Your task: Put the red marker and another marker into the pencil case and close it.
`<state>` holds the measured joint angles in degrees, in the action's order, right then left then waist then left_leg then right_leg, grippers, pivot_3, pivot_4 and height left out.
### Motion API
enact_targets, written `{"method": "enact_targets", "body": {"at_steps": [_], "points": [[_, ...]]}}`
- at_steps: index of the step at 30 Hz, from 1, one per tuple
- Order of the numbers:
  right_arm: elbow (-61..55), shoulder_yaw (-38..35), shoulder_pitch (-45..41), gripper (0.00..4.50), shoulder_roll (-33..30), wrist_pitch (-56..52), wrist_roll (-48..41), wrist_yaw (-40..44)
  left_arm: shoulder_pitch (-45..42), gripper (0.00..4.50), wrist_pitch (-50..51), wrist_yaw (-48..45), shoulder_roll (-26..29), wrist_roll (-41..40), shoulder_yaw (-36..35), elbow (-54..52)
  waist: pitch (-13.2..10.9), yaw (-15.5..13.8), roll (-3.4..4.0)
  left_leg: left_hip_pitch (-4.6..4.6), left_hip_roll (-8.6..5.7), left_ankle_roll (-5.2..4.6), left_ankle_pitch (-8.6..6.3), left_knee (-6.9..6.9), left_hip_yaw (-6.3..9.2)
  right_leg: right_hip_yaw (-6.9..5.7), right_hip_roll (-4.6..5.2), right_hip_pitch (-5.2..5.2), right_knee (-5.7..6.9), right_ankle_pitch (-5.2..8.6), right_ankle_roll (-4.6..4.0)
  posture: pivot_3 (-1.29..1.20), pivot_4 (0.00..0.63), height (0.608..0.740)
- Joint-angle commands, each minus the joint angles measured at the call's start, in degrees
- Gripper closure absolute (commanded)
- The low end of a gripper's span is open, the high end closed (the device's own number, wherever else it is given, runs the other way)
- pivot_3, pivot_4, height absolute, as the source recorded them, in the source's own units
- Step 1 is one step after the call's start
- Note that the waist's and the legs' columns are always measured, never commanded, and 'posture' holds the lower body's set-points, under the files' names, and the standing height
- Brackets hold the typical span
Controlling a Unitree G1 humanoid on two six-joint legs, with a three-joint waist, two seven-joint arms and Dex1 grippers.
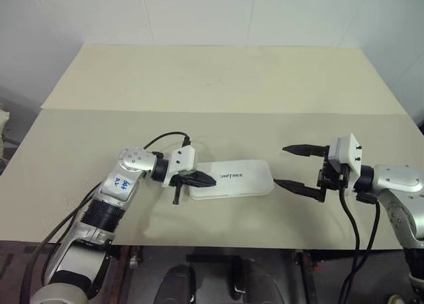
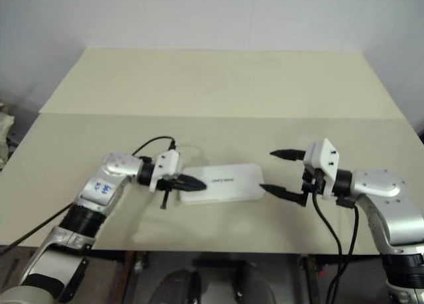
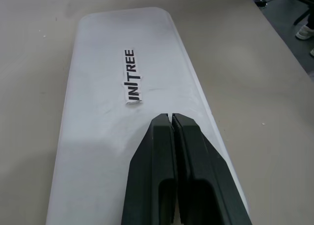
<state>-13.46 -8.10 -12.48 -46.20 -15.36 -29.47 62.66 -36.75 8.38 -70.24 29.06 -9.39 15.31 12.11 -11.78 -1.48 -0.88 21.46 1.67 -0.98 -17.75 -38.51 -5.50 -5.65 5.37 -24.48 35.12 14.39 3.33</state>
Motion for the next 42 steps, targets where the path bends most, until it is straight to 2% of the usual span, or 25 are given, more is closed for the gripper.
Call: {"method": "enact_targets", "body": {"at_steps": [1, 6, 12, 16, 24, 29, 32, 37, 42], "points": [[-2.7, -2.3, 0.6, 0.00, 0.6, 0.1, -1.4, -1.4, -0.1, 4.47, 3.0, 0.4, -1.3, 0.7, 1.8, -1.2, 0.0, 0.0, 0.00, 0.01, 0.00, -0.01, -0.01, -0.06, 0.01, -0.01, 0.00, 0.02, 0.01, 0.00, 0.00, 0.00, 0.150, 0.740], [-2.7, -1.5, 0.7, 0.00, 1.2, 0.4, -1.2, -1.7, -0.1, 4.47, 6.1, 0.8, -2.0, -1.3, 0.3, -3.8, 0.0, 0.1, 0.00, 0.03, 0.01, -0.06, -0.03, -0.14, 0.02, 0.00, 0.01, 0.03, 0.02, -0.01, 0.01, 0.00, 0.150, 0.740], [-0.7, -0.3, -1.5, 0.00, 2.1, 1.1, -0.6, -1.1, 0.9, 4.47, 7.6, 1.5, -0.3, -0.2, 0.3, -4.3, 0.0, 0.3, 0.00, 0.05, 0.02, -0.05, -0.04, -0.14, 0.02, 0.00, -0.01, 0.01, 0.02, -0.01, 0.01, 0.00, 0.150, 0.740], [0.4, 0.4, -2.6, 0.00, 2.6, 1.5, -0.2, -0.7, 0.8, 4.47, 8.1, 3.8, -1.9, 0.4, 0.6, -3.1, 0.0, 0.1, 0.00, 0.05, 0.02, -0.06, -0.04, -0.23, 0.04, 0.00, 0.01, 0.01, 0.11, 0.00, 0.00, 0.00, 0.150, 0.740], [-0.6, 0.2, -2.2, 0.00, 3.1, 1.4, -0.3, -0.9, 2.0, 4.47, 9.7, 6.5, -2.2, 2.9, 3.0, -2.7, 0.0, 0.1, 0.00, 0.05, 0.01, -0.08, -0.06, -0.39, 0.07, 0.02, 0.05, 0.03, 0.23, 0.00, 0.00, 0.00, 0.150, 0.740], [-1.9, -0.1, -1.6, 0.00, 3.1, 1.1, -0.7, -1.2, 2.2, 4.47, 9.7, 5.2, -0.9, 5.2, 6.3, -2.5, 0.0, 0.1, 0.02, 0.03, 0.01, -0.07, -0.06, -0.40, 0.08, 0.14, 0.06, 0.04, 0.25, 0.00, -0.01, 0.00, 0.150, 0.740], [-2.1, -0.2, -1.6, 0.00, 3.1, 1.0, -0.7, -1.3, 2.4, 4.47, 10.7, 5.6, -1.5, 4.2, 5.8, -3.0, 0.1, 0.1, 0.05, 0.03, 0.01, -0.08, -0.07, -0.39, 0.07, 0.29, 0.06, 0.04, 0.24, 0.01, -0.01, 0.00, 0.150, 0.740], [-1.5, -0.2, -1.6, 0.00, 3.3, 1.2, -0.8, -1.2, 3.1, 4.47, 10.9, 7.8, -4.1, -2.9, -2.0, -5.6, 0.1, 0.1, 0.05, 0.03, 0.01, -0.09, -0.07, -0.40, 0.08, 0.45, 0.06, 0.04, 0.24, 0.01, -0.02, 0.00, 0.150, 0.740], [0.5, -0.1, -2.4, 0.00, 3.5, 1.7, -0.5, -0.4, 4.2, 4.47, 11.4, 7.3, -2.9, -11.1, -11.5, -9.2, 0.0, 0.4, 0.02, 0.11, 0.04, -0.08, -0.07, -0.39, 0.07, 0.45, 0.04, -0.06, 0.25, 0.01, -0.02, 0.00, 0.150, 0.740]]}}
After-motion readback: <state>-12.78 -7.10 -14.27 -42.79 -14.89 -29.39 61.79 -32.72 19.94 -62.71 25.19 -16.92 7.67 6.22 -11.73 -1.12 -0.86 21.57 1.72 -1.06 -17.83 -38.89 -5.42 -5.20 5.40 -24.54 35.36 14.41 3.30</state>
